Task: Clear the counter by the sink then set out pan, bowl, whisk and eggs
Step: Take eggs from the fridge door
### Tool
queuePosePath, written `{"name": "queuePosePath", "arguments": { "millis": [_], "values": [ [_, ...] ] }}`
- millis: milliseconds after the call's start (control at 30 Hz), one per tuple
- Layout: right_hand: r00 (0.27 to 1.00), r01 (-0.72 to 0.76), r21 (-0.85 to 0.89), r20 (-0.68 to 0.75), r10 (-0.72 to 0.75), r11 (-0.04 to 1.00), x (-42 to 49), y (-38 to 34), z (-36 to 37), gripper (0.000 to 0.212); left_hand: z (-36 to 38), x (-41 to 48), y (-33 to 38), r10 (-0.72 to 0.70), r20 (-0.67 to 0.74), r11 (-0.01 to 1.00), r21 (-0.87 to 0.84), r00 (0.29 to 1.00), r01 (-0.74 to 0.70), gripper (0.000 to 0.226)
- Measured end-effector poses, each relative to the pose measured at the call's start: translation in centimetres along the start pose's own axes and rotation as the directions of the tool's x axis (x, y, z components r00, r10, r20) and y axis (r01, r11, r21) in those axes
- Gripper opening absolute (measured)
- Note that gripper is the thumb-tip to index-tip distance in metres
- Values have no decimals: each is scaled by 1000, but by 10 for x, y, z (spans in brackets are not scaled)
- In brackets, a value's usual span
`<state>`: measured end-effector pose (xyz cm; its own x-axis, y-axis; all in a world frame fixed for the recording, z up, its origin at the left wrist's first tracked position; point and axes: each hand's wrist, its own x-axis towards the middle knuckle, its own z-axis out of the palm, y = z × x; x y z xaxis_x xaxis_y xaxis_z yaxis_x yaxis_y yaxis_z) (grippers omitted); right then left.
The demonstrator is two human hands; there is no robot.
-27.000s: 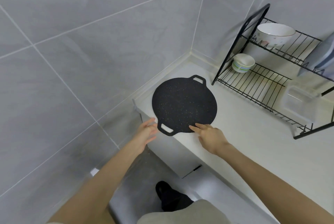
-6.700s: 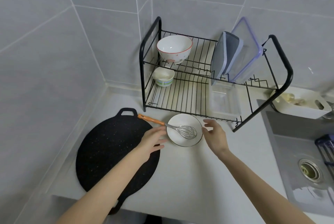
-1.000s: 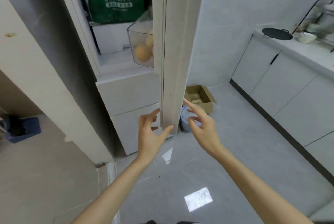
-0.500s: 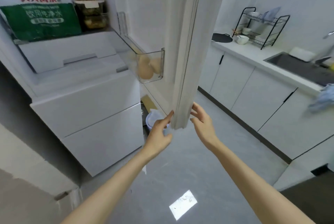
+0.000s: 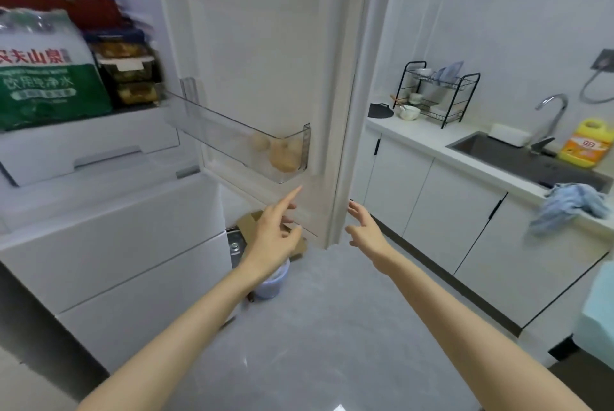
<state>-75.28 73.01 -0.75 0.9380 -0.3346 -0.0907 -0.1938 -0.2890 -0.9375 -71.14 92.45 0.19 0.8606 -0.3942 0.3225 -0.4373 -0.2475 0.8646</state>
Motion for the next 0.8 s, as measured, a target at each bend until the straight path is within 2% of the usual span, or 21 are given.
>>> {"name": "queuePosePath", "arguments": {
  "millis": [67, 167, 333, 400, 467, 533, 633, 800],
  "values": [
    [992, 94, -31, -87, -97, 995, -3, -6, -2, 53, -16, 3, 14, 44, -85, 999, -7, 995, -44, 60],
    [937, 299, -75, -167, -308, 951, -11, -28, -5, 41, -42, 14, 33, 112, -160, 994, 12, 981, -112, 56],
    [770, 592, -172, -169, -616, 787, -21, -87, -16, 33, -84, 44, 61, 237, -212, 969, 117, 948, -216, 53],
    [698, 668, -220, -147, -701, 711, -20, -113, -18, 34, -98, 62, 70, 270, -225, 959, 144, 936, -242, 51],
    [656, 702, -273, -112, -747, 657, -11, -138, -19, 37, -111, 84, 79, 301, -221, 949, 166, 928, -269, 48],
    [653, 691, -350, -73, -754, 632, 3, -160, -19, 37, -122, 106, 85, 318, -183, 939, 199, 930, -282, 43],
    [692, 627, -476, -23, -722, 617, 30, -186, -15, 32, -132, 146, 85, 277, -48, 926, 280, 960, -253, 39],
    [839, 436, -664, 57, -541, 608, 75, -217, -2, 25, -134, 217, 74, 49, 226, 848, 506, 973, -160, 41]
  ]
}}
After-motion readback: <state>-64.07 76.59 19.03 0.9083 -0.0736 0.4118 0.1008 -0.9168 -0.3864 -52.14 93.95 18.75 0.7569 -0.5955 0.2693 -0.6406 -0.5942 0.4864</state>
